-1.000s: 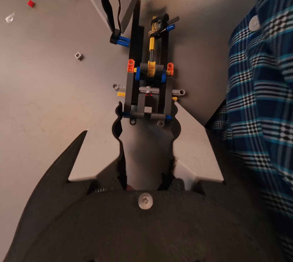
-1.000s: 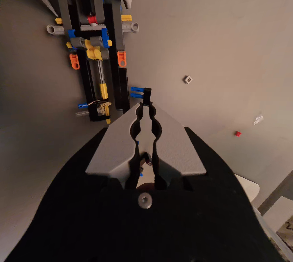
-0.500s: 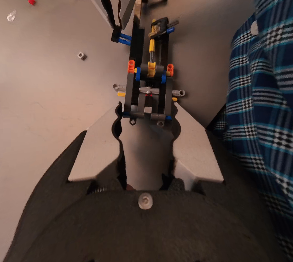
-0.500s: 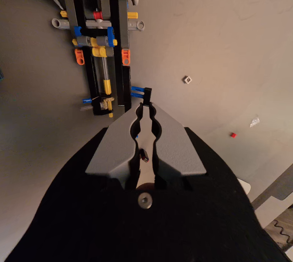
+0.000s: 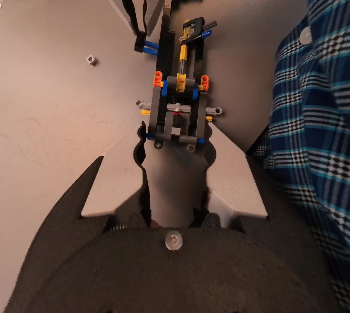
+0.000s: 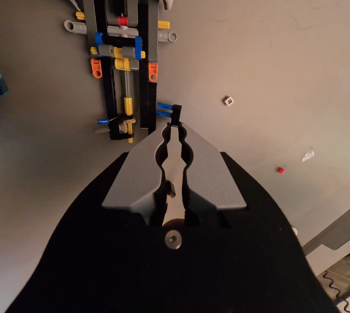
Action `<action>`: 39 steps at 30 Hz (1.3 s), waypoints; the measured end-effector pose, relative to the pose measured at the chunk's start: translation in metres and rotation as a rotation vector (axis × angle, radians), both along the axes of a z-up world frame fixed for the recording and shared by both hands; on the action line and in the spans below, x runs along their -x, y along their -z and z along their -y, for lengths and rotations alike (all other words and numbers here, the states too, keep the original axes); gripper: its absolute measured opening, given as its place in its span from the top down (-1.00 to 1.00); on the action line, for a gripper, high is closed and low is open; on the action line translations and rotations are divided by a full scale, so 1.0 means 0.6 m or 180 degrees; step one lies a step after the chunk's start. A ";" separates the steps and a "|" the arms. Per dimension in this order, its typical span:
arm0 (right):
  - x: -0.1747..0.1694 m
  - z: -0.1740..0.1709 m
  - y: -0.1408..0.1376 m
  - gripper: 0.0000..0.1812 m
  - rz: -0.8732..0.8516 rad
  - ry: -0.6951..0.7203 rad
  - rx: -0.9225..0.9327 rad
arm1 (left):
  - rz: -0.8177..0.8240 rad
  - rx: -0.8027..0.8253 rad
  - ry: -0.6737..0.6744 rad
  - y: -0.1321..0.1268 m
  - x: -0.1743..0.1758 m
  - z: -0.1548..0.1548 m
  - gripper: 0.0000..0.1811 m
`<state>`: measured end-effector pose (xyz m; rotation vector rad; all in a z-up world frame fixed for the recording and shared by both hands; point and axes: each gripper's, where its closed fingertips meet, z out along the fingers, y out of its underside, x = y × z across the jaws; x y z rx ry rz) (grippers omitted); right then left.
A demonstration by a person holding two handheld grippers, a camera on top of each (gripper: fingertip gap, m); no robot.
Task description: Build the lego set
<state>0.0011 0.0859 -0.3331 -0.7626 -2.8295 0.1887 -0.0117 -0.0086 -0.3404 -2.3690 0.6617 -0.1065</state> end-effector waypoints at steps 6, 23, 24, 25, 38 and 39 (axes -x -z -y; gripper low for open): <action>-0.007 0.002 0.008 0.95 0.0148 -0.0111 -0.0017 | 0.0020 0.0009 -0.0005 0.000 0.000 0.000 0.33; 0.003 0.001 -0.008 0.65 0.0098 0.0197 0.0601 | 0.0073 0.0012 -0.0024 -0.001 0.000 0.002 0.33; 0.006 0.005 -0.012 0.64 0.0054 0.0203 0.0678 | 0.0072 0.0010 -0.0024 -0.001 0.001 0.003 0.33; 0.006 0.010 -0.013 0.62 0.0023 0.0181 0.0728 | 0.0072 0.0011 -0.0024 -0.001 0.001 0.003 0.33; 0.001 0.033 0.008 0.59 -0.0054 0.0342 0.1134 | 0.0186 0.0066 -0.0109 -0.003 0.007 0.008 0.33; 0.000 0.033 0.011 0.59 -0.0057 0.0352 0.1127 | 0.0189 0.0069 -0.0109 -0.002 0.007 0.008 0.33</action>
